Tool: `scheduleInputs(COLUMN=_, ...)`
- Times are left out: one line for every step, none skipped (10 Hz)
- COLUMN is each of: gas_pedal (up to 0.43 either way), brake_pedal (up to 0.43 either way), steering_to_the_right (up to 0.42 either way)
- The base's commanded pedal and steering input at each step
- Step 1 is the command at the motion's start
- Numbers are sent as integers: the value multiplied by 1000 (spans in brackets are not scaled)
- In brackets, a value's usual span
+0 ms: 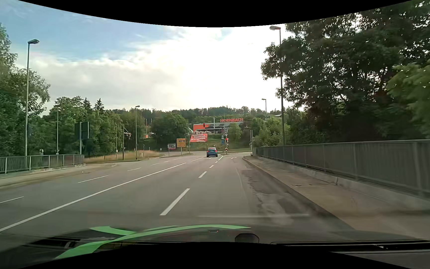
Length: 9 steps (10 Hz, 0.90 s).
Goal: Follow the waypoints while adhering to traffic rules and regulations
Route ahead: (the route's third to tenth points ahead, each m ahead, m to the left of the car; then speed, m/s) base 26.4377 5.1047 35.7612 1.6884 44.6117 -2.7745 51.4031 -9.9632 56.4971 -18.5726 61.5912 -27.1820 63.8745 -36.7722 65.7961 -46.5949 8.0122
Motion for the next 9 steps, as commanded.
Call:
scheduleInputs(gas_pedal=118, brake_pedal=0, steering_to_the_right=-1)
scheduleInputs(gas_pedal=130, brake_pedal=0, steering_to_the_right=-2)
scheduleInputs(gas_pedal=138, brake_pedal=0, steering_to_the_right=-2)
scheduleInputs(gas_pedal=138, brake_pedal=0, steering_to_the_right=-2)
scheduleInputs(gas_pedal=138, brake_pedal=0, steering_to_the_right=-2)
scheduleInputs(gas_pedal=138, brake_pedal=0, steering_to_the_right=-1)
scheduleInputs(gas_pedal=138, brake_pedal=0, steering_to_the_right=-1)
scheduleInputs(gas_pedal=138, brake_pedal=0, steering_to_the_right=-1)
scheduleInputs(gas_pedal=130, brake_pedal=0, steering_to_the_right=-1)
